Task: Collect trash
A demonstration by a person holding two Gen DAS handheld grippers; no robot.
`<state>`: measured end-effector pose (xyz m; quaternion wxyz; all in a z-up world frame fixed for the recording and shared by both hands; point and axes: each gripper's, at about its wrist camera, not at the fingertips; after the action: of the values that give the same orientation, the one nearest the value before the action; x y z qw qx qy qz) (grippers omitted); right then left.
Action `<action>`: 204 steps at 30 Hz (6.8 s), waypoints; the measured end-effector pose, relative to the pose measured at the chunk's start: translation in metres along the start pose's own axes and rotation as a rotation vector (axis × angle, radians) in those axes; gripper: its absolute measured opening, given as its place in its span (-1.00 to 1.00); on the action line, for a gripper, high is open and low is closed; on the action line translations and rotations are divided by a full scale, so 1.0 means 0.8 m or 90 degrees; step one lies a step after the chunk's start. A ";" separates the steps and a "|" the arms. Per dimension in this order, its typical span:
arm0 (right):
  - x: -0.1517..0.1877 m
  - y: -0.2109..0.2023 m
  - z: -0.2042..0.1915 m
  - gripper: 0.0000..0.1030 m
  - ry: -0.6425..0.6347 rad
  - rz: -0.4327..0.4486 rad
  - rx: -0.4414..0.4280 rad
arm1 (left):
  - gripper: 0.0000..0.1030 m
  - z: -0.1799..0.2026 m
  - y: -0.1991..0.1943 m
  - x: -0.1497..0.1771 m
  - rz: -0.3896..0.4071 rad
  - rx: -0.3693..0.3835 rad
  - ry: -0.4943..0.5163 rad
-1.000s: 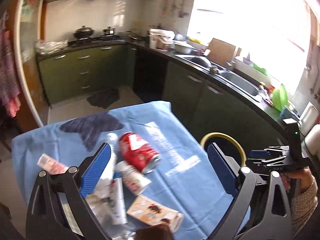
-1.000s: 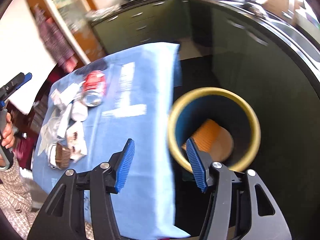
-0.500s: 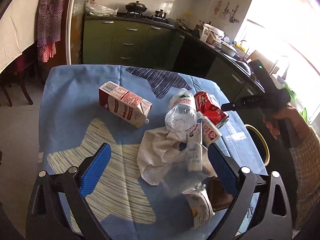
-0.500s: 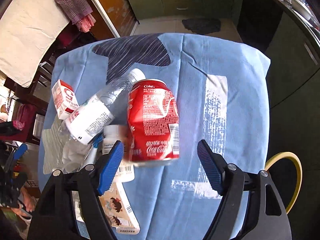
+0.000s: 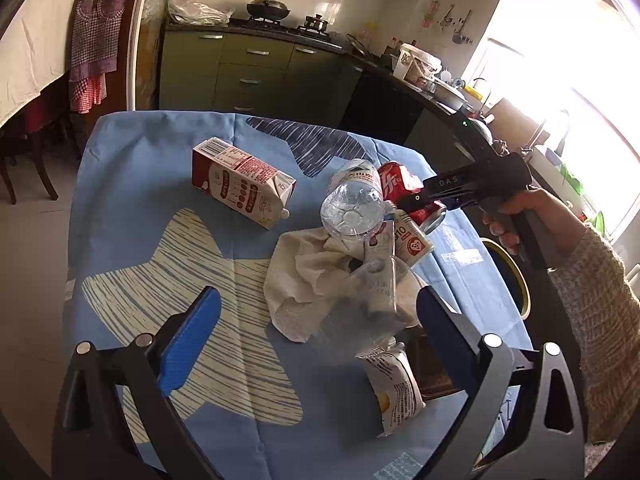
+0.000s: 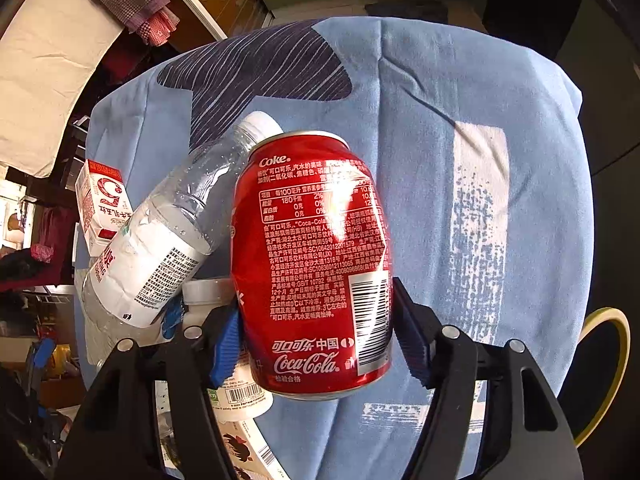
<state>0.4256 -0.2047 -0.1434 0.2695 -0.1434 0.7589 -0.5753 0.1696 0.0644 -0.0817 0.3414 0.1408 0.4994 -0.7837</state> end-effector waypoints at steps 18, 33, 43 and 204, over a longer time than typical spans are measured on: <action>0.187 -0.193 0.088 0.27 0.090 0.161 0.068 | 0.82 0.030 -0.004 0.015 -0.003 0.009 0.034; 0.356 -0.125 0.293 0.32 0.350 0.093 0.136 | 0.82 0.073 0.001 0.029 -0.015 -0.002 0.085; 0.371 -0.138 0.271 0.44 0.319 0.132 0.126 | 0.83 0.086 0.015 0.023 -0.029 -0.020 0.106; 0.260 -0.158 0.134 -0.09 0.151 0.136 0.125 | 0.80 0.053 -0.016 0.027 -0.108 -0.030 0.154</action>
<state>0.3060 -0.4374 -0.0950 0.2503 0.0338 0.7362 -0.6278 0.1506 0.0220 -0.0654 0.2146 0.1834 0.5655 -0.7749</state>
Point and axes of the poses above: each gripper's, at about its wrist camera, not at the fingertips, and y roughly the way its jaws point, z to its right, x to its underside, and after that the axes turned 15 degrees about -y, right-handed
